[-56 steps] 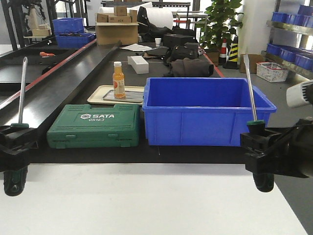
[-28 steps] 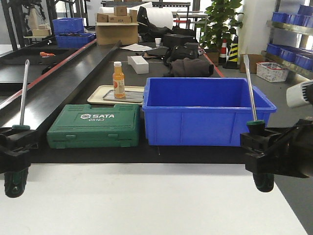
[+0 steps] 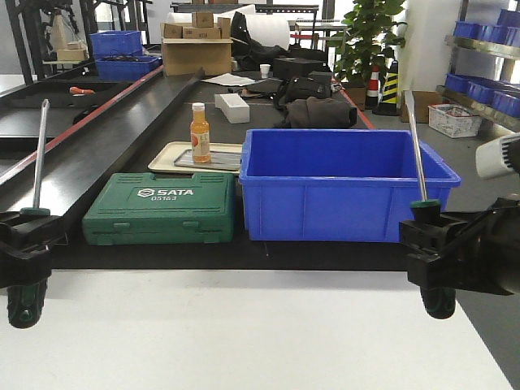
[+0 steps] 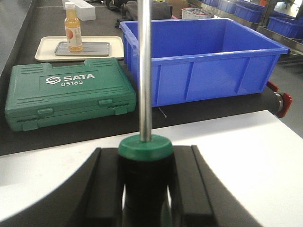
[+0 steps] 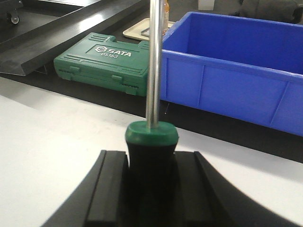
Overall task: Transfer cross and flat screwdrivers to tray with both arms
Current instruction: 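Hold both screwdrivers while the base turns away from the table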
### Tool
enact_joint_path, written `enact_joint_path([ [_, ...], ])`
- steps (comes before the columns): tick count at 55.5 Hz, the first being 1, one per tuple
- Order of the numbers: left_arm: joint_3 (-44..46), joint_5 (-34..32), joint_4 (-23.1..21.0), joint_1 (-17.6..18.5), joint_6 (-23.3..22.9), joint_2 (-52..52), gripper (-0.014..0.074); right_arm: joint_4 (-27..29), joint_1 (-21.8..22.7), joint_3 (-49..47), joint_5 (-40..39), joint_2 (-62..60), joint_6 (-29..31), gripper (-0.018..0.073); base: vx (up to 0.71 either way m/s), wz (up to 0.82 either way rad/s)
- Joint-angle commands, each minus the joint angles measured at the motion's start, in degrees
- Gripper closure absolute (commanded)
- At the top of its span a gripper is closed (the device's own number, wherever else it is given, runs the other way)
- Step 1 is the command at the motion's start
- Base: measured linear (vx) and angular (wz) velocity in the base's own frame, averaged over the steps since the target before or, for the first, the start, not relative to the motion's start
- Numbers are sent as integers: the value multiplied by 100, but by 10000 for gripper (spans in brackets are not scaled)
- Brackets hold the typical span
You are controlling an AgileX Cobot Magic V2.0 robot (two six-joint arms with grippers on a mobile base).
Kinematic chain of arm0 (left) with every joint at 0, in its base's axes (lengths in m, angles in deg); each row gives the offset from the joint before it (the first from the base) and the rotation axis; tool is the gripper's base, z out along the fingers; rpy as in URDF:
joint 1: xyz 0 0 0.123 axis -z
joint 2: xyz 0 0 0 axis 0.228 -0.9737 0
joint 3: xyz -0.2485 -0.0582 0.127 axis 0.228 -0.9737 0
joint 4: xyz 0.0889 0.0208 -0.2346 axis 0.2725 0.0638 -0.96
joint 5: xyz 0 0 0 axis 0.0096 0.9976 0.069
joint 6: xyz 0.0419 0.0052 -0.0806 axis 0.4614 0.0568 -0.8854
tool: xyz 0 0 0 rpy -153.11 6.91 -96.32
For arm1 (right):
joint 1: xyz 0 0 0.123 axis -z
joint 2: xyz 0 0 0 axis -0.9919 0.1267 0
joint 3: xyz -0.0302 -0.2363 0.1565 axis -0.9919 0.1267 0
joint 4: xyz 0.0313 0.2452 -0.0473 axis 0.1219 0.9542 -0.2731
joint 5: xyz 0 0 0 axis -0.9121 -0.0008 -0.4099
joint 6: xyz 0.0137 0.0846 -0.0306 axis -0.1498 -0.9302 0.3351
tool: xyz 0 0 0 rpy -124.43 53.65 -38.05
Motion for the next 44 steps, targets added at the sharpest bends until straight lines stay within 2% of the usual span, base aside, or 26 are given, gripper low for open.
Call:
enact_joint_path([
  [1,185,-471,-116,37,-22,86,599,54,8,-184,-500,-113,12,567,-4,4],
  [17,185,-471,-116,37,-22,86,599,54,8,-184,-494,-96,12,567,-11,6],
  [44,185,-471,-116,37,-22,86,599,54,8,-184,-464,-96,12,567,-24,5],
])
